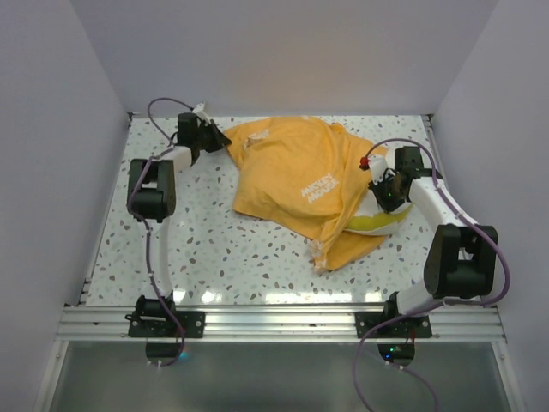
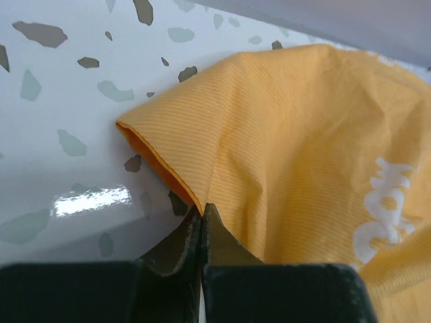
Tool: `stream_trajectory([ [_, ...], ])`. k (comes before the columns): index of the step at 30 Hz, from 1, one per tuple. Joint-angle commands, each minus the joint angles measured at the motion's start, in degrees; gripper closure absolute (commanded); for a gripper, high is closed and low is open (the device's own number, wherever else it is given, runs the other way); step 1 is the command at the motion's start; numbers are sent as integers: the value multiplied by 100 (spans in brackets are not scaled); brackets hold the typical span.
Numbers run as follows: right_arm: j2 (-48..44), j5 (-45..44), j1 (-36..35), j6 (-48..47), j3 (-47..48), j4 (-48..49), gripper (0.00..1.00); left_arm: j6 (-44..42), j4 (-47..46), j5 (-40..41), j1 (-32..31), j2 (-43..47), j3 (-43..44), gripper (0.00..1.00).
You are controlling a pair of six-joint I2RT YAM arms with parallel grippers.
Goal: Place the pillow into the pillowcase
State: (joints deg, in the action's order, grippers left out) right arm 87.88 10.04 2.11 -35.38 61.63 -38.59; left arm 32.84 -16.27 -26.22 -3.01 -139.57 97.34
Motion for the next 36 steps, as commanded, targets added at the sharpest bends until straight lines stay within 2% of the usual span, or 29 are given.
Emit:
stream_trajectory([
  [1, 54, -336, 167, 48, 218, 298, 100, -1725, 1475, -23, 134, 1297, 863, 100],
  [2, 89, -328, 176, 57, 253, 325, 100, -1981, 1661, -59, 116, 1501, 918, 100],
  [3, 124, -275, 176, 74, 306, 352, 100, -2488, 2324, -111, 90, 1659, 979, 100],
  [6, 291, -126, 176, 241, 525, 370, 100, -3464, 3521, 124, -156, 2012, 1506, 100],
  [8, 370, -64, 176, 259, 657, 370, 100, -3713, 3753, 240, -262, 2240, 1499, 100],
  [11, 432, -46, 176, 242, 719, 378, 100, -4145, 3527, 792, -350, 2355, 1428, 100],
  [13, 458, -29, 176, 224, 754, 352, 100, -4487, 3604, 1188, -429, 1954, 1769, 100],
  [14, 485, 15, 176, 224, 772, 343, 100, -4610, 3944, 1372, -464, 1716, 2023, 100],
  [15, 520, 59, 176, 224, 824, 256, 100, -4585, 4113, 1539, -447, 1470, 2487, 92],
  [16, 529, 111, 167, 224, 851, 221, 100, -4524, 4202, 1445, -386, 1154, 2570, 77],
  [17, 546, 138, 167, 233, 886, 203, 100, -4236, 4115, 1331, -289, 1116, 2501, 53],
  [19, 555, 191, 167, 233, 956, 71, 100, -3787, 3686, 604, 167, 1456, 1634, 45],
  [20, 564, 217, 167, 233, 974, 53, 100, -3176, 3171, 252, 290, 1641, 1204, 42],
  [21, 538, 226, 158, 233, 957, 27, 100, -2952, 2965, -256, 675, 1974, 364, 41],
  [23, 520, 261, 158, 207, 930, 9, 100, -2749, 2762, -925, 897, 2248, -622, 39],
  [27, 502, 253, 149, 136, 886, -43, 100, -2582, 2499, -1368, 925, 2828, -2032, 36],
  [29, 459, 287, 149, 136, 869, -61, 100, -2336, 2095, -1220, 916, 2891, -2602, 37],
  [32, 406, 332, 149, 180, 816, -61, 100, -1836, 1365, -1122, 925, 2751, -2817, 41],
  [36, 353, 297, 149, 189, 772, -79, 100, -1202, 626, -965, 837, 2418, -2756, 39],
])
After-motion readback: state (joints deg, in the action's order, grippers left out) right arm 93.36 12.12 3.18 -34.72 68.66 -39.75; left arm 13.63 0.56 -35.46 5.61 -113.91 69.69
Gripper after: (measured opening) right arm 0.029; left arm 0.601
